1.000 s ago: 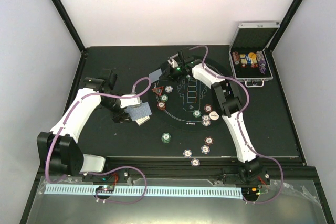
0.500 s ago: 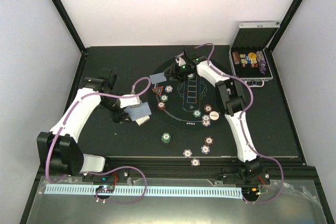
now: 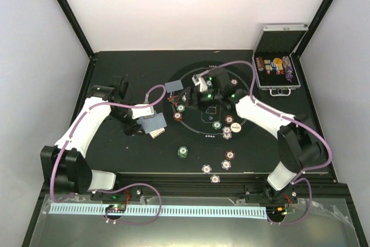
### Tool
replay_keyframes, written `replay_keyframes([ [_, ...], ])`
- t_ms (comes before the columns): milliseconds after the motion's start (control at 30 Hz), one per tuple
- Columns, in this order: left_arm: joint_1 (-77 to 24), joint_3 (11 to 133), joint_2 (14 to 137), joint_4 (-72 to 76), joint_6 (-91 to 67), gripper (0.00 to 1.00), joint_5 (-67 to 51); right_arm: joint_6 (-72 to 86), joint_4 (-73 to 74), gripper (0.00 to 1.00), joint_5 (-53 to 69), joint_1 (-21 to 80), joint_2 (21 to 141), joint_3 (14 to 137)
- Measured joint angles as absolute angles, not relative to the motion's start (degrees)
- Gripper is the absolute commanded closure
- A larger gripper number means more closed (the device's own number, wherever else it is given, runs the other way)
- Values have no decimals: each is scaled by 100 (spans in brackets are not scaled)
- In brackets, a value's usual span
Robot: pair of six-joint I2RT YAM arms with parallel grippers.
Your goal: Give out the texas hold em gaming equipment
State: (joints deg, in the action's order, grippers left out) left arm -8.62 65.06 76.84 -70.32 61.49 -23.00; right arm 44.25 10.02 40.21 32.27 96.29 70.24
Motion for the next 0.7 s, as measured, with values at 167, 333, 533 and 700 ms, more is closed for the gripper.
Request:
replay_keyframes([
  [167, -862, 6512, 7684, -7032, 6147, 98, -2316, 4888, 274, 18, 4112, 3953, 9301, 6093],
  [333, -862, 6512, 7684, -7032, 6147, 98, -2318, 5234, -110, 24, 4117, 4386, 9301, 5734],
  [533, -862, 6512, 7684, -7032, 6147, 98, -2318, 5522, -602, 39, 4167, 4611, 9308, 5747],
  [700, -862, 6512, 7684, -7032, 6147, 98, -2318, 5616, -749, 50, 4215, 4687, 9454, 5857],
])
